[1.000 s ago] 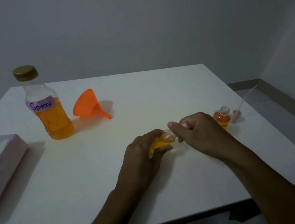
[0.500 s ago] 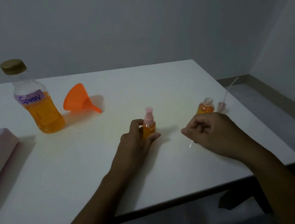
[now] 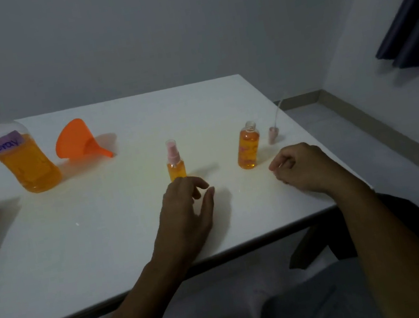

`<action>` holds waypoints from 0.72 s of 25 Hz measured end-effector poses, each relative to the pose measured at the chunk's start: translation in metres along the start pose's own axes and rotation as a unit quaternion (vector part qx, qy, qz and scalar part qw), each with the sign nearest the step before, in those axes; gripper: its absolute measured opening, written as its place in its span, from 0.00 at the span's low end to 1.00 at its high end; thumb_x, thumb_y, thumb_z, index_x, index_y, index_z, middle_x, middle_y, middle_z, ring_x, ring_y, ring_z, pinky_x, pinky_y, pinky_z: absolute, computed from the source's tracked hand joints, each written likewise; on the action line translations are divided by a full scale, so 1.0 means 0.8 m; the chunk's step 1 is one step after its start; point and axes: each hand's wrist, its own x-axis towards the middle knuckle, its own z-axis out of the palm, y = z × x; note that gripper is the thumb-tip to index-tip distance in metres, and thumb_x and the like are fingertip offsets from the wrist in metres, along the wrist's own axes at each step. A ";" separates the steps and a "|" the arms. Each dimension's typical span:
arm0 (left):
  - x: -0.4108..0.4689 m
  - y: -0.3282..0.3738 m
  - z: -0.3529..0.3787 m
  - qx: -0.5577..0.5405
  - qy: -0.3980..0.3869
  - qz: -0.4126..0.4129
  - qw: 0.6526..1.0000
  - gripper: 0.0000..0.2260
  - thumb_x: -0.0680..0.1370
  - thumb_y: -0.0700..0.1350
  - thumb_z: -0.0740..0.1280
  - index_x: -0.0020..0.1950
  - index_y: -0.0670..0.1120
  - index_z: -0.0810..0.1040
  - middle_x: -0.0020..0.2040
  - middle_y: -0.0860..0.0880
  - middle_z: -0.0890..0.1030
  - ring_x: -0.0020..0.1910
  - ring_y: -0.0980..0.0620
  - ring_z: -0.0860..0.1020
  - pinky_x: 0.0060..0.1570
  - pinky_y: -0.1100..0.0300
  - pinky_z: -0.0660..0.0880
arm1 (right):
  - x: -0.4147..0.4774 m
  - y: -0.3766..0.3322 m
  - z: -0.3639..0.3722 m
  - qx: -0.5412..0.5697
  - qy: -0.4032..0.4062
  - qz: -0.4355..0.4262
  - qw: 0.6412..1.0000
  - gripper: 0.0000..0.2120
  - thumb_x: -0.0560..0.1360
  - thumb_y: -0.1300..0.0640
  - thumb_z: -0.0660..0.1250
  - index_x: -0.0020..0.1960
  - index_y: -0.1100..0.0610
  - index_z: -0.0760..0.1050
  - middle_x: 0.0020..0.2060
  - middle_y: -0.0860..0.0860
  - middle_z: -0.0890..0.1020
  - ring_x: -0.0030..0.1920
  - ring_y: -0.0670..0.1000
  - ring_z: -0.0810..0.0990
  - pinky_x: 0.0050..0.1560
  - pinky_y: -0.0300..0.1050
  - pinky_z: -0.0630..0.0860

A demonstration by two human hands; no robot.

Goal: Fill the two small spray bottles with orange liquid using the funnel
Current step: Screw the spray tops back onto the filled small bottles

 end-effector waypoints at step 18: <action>0.086 0.020 0.101 -0.140 -0.102 -0.083 0.981 0.23 0.75 0.55 0.69 0.68 0.50 0.71 0.60 0.54 0.79 0.56 0.55 0.78 0.55 0.63 0.75 | 0.070 0.010 0.005 0.143 0.207 -0.020 0.967 0.13 0.74 0.45 0.73 0.50 0.53 0.77 0.48 0.46 0.84 0.45 0.45 0.83 0.37 0.37 0.75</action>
